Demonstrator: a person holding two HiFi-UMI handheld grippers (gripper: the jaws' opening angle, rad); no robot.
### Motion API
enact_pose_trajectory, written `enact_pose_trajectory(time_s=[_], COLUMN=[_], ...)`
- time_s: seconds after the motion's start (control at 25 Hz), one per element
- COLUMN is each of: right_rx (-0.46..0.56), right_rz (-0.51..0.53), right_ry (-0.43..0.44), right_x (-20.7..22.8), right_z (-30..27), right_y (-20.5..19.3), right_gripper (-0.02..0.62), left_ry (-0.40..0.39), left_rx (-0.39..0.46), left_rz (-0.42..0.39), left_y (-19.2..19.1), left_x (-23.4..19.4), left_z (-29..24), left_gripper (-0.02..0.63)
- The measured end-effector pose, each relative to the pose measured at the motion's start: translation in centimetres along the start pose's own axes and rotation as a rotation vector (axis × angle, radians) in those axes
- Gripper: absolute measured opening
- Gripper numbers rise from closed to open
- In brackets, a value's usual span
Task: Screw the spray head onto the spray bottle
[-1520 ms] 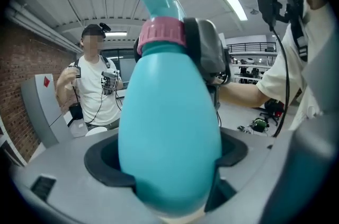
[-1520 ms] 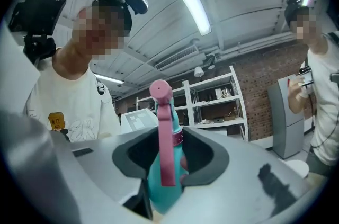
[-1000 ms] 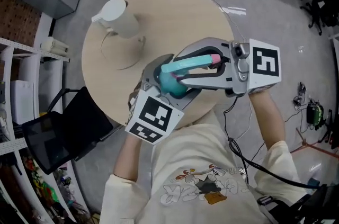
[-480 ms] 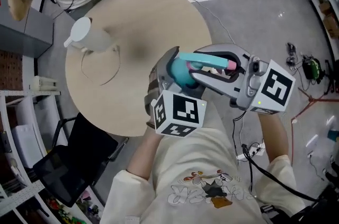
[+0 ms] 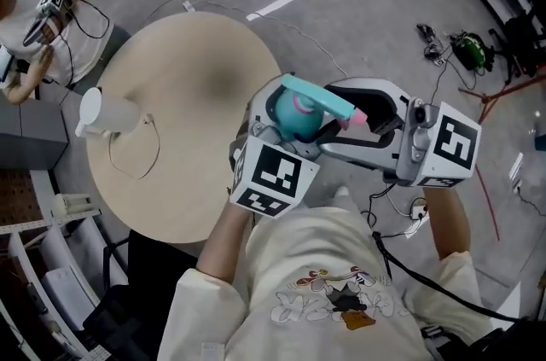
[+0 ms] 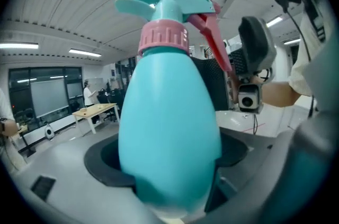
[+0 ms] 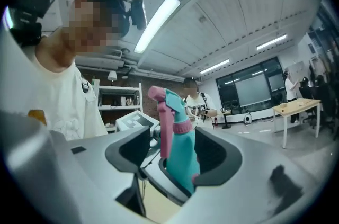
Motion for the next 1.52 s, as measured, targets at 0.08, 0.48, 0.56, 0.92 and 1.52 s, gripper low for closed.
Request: enact_pose_trajectory(time_s=[0.08,0.48,0.56,0.92,1.52], right_rx=[0.032,0.200,0.222,0.109,0.028], right_rz=[-0.022,-0.096,-0.112,-0.040,0.050], right_ry=[0.001,-0.030,-0.061,-0.074,-0.246], right_x=[-0.5,-2.7,-2.7,-8.7,-8.7], right_z=[2.7,22.6,25.1,31.2,33.3], right_y=[0.7,4.4,4.6,1.5,0.8], right_gripper=[0.247,0.247,0.247,0.237,0.133], left_ry=[-0.079,-0.497,-0.646,-1.141,-1.125], left_rx=[0.006,0.084,0.128,0.105,0.061], left_rz=[-0.018,-0.069,-0.067,-0.241,-0.297], left_y=[0.4,7.5,8.4,8.6,8.8], left_x=[0.9,15.7,18.3,30.8,32.9], left_z=[-0.6,-9.1,-10.1,-11.9,-14.8], left_gripper=[0.434,0.434,0.434,0.434,0.434])
Point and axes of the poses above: the fingertips, and each gripper's own axes: z backward along the fingers, x to its right, y out of its top, the point moved 6 cm from there along z, backward along the fingers, and after that the axes turned 4 degrees about x, right-handed, at the moved point
